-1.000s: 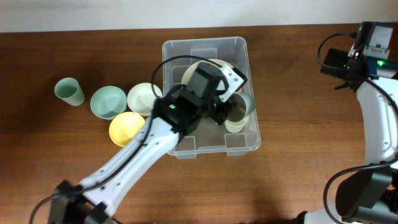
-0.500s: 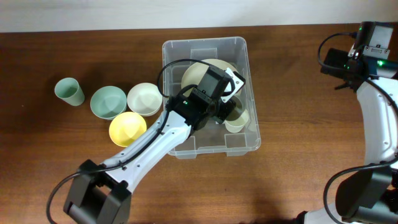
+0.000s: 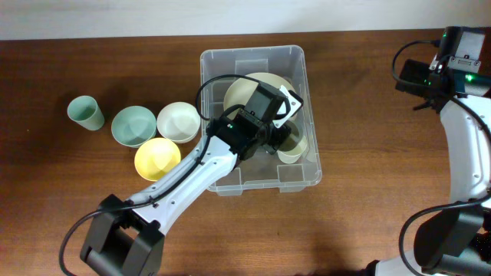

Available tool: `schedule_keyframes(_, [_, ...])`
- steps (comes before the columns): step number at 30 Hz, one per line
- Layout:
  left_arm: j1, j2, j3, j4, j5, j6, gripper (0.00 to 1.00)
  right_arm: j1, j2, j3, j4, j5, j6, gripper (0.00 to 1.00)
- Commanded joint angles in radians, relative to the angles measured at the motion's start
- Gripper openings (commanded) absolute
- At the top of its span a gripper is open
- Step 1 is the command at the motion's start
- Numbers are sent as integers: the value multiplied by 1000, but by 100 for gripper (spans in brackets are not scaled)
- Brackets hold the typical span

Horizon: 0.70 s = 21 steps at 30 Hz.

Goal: Pack container
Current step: 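Carry the grey cup into the bin and lower it onto the white cup, then release the grey cup and move the left gripper to the green cup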

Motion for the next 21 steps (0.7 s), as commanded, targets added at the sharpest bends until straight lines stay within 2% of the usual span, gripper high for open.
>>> schedule_keyframes(1, [-5,9,0,-13,22,15,6,-5,-9,10,3,16,7,99])
schedule_keyframes(8, [-5,9,0,-39,22,15,8,-5,-9,10,3,16,7,99])
schedule_keyframes(11, [-5,9,0,-39,22,15,16,-5,-9,10,3,16,7,99])
schedule_keyframes(12, [-5,9,0,-38,22,15,22,-5,-9,11,3,16,7,99])
schedule_keyframes(14, [-5,9,0,-37,22,15,47,-5,-9,10,3,16,7,99])
schedule_keyframes(15, [-5,9,0,-37,22,15,55,-5,-9,10,3,16,7,99])
schedule_keyframes(21, [6,7,40,-35,-16,-23,57,-5,-9,10,3,16,7,99])
